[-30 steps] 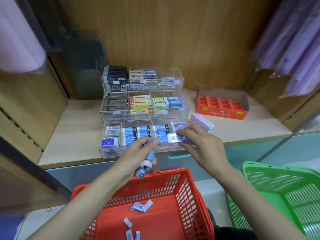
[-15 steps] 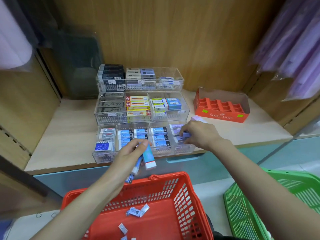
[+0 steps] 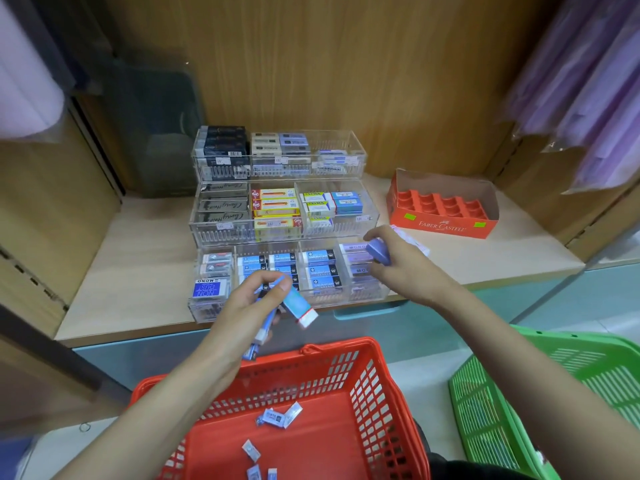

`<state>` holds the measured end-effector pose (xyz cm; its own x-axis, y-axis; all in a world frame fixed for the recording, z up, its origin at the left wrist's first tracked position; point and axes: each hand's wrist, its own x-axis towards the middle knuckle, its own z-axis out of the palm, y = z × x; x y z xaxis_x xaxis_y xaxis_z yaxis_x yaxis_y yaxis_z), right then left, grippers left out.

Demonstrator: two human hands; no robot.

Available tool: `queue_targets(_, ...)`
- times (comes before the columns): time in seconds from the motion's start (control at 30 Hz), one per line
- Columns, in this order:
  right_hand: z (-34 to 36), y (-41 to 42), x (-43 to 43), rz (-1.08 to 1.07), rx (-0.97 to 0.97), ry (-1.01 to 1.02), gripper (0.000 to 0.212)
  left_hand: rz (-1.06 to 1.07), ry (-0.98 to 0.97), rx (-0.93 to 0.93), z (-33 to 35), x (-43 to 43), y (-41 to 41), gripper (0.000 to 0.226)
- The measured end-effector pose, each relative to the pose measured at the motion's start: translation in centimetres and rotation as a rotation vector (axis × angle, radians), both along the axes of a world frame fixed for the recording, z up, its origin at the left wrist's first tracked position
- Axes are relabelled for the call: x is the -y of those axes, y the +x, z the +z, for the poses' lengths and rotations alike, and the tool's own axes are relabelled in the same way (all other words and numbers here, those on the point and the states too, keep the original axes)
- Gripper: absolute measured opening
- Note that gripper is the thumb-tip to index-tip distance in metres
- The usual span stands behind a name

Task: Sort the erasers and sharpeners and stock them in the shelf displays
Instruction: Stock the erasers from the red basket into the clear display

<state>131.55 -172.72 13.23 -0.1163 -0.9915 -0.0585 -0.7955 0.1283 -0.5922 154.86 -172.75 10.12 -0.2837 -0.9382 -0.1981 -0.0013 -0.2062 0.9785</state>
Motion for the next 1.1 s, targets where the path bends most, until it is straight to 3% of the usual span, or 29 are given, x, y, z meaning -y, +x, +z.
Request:
queue_targets(0.17, 0.1, 2.5, -4.5, 0.051, 0.394, -0.079, 0.03, 0.034, -0.002, -0.058, 0.0, -0.4, 0.3, 0.005)
queue_targets(0.37, 0.8, 5.1, -7.3, 0.009, 0.59, -0.196, 0.031, 0.071, -0.019, -0.082, 0.1, -0.8, 0.4, 0.003)
queue_targets(0.6, 1.2, 6.5, -7.5, -0.006, 0.631, -0.188, 0.032, 0.078, -0.029, -0.11, 0.5, -0.8, 0.4, 0.003)
queue_targets(0.77, 1.3, 6.8, -7.1, -0.031, 0.748, -0.145, 0.02, 0.073, -0.03, -0.105, 0.4, -0.9, 0.3, 0.005)
queue_targets(0.83, 0.8, 6.9, -6.9, -0.062, 0.869, -0.123, 0.015, 0.076, -0.029, -0.118, 0.3, -0.8, 0.3, 0.004)
queue_targets(0.97, 0.2, 7.1, -6.4, -0.102, 1.304, -0.059, 0.022, 0.094, -0.017, -0.143, 0.5, -0.3, 0.2, 0.003)
queue_targets(1.1, -0.1, 6.4, -5.0, -0.141, 1.273, -0.125, 0.034, 0.131, -0.021, -0.149, 1.1, 0.4, -0.2, 0.003)
